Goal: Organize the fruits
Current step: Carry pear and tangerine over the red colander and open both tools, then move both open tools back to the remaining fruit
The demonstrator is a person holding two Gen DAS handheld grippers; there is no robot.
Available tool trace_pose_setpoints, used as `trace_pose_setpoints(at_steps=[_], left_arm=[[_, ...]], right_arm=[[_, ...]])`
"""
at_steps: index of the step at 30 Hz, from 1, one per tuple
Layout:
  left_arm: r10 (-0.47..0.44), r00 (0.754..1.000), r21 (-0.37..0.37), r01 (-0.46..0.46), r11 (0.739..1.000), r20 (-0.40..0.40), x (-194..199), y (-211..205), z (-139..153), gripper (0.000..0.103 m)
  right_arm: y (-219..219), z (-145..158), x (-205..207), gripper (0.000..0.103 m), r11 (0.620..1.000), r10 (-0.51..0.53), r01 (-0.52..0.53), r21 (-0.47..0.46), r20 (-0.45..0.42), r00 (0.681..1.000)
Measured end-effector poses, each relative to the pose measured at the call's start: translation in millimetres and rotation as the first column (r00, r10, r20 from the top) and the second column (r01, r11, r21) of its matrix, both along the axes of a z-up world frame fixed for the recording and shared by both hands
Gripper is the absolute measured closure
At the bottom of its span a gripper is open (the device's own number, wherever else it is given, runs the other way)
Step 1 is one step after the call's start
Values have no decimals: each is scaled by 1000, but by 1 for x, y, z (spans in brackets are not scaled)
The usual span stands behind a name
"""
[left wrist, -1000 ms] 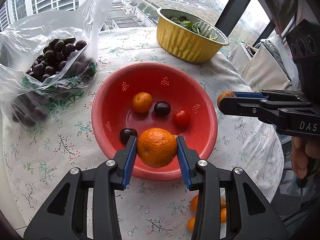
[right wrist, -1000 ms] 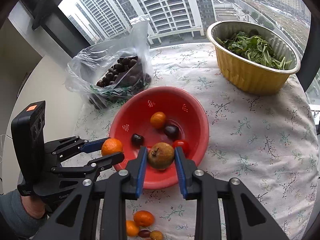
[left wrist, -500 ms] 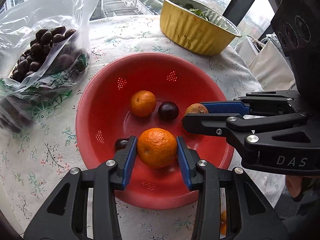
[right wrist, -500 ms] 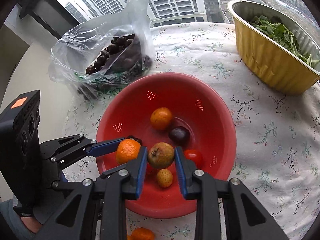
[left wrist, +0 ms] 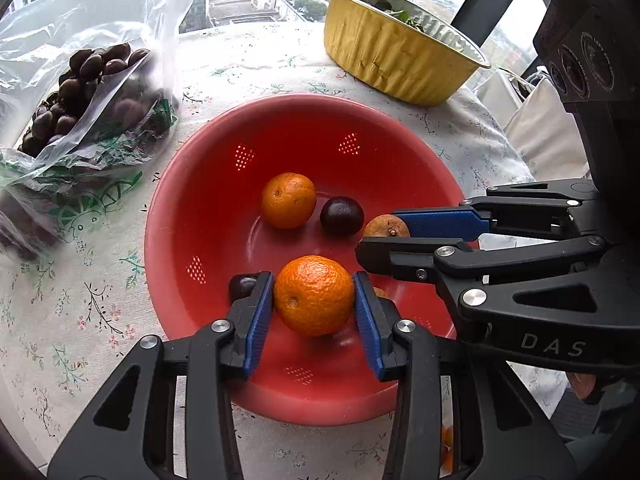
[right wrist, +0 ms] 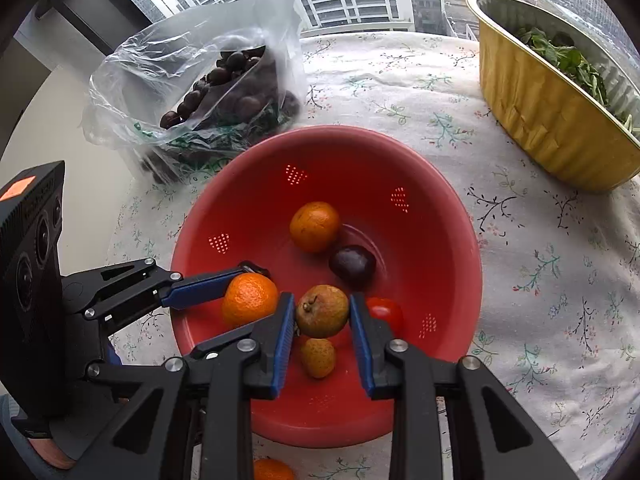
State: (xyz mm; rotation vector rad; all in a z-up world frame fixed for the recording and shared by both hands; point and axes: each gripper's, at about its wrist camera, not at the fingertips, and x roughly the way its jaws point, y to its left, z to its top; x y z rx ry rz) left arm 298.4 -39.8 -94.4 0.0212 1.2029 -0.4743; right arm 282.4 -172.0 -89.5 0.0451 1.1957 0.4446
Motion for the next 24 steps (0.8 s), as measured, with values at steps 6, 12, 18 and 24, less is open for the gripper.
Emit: trace_pose_setpoints(at_steps=[6,12,18,24], left_arm=[[14,1000,10,-14,1000,5,-2,2,2,43],[23,1000,6,-23,1000,17,-7,6,9,43],[39,998,-11,-39,999,47,-23,17,29,33],[76,993,-27,-74,997,86,-49,32,49,1]], right_arm=[[2,-2,0,72,1000,-4,4,-13,-1,1000],[0,-1,0,66,1000,-13,14,-11,8,1000],[-4,8,-5,60,1000,-18,18,-11,30,999],[-20,28,-24,32,998,-68,67,18,71,995]])
